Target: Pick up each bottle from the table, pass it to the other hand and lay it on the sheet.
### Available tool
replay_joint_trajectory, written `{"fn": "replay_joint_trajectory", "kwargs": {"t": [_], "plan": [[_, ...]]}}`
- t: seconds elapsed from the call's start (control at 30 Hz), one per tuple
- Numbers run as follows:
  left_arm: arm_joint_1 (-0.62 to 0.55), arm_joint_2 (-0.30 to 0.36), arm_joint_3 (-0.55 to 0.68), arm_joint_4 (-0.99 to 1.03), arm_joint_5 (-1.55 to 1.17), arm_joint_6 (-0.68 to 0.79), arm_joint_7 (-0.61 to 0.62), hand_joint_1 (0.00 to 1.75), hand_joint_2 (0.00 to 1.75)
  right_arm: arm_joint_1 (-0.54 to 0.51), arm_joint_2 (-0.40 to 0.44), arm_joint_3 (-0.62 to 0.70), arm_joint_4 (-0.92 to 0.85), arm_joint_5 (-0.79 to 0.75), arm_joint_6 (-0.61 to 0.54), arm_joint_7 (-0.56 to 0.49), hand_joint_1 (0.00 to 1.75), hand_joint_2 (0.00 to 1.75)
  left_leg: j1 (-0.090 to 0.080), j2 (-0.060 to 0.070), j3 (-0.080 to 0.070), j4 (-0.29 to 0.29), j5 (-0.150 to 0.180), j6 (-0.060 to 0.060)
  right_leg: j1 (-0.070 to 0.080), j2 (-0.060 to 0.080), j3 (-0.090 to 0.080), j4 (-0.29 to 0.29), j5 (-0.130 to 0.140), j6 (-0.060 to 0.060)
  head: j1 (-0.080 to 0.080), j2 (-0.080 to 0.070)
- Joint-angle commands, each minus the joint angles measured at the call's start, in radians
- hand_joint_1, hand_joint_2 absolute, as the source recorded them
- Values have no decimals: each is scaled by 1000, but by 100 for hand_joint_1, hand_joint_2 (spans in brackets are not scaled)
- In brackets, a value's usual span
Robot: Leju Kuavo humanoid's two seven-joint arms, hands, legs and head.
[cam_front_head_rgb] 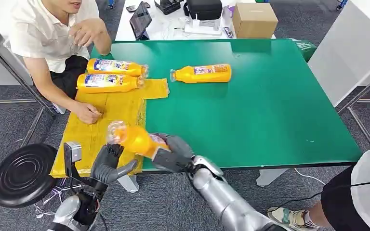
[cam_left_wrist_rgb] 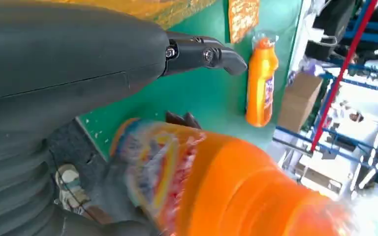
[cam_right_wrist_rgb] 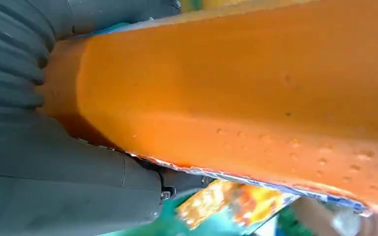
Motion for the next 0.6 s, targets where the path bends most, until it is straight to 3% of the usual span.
{"fn": "replay_joint_trajectory", "kwargs": {"t": [0.03, 0.6], "plan": [[-44, -34, -35, 72, 11, 101, 6, 0, 175, -14, 22, 127, 35, -14, -84, 4, 175, 175, 0, -1, 2, -1, 0, 0, 0, -2, 2, -1, -1, -1, 0, 0], [11, -3, -88, 11, 60, 86, 8, 0, 175, -30, 16, 124, 64, -97, -115, 37, 175, 175, -1, 0, 3, -2, -1, -1, -1, -2, 4, -2, -1, -2, 0, 0]]}}
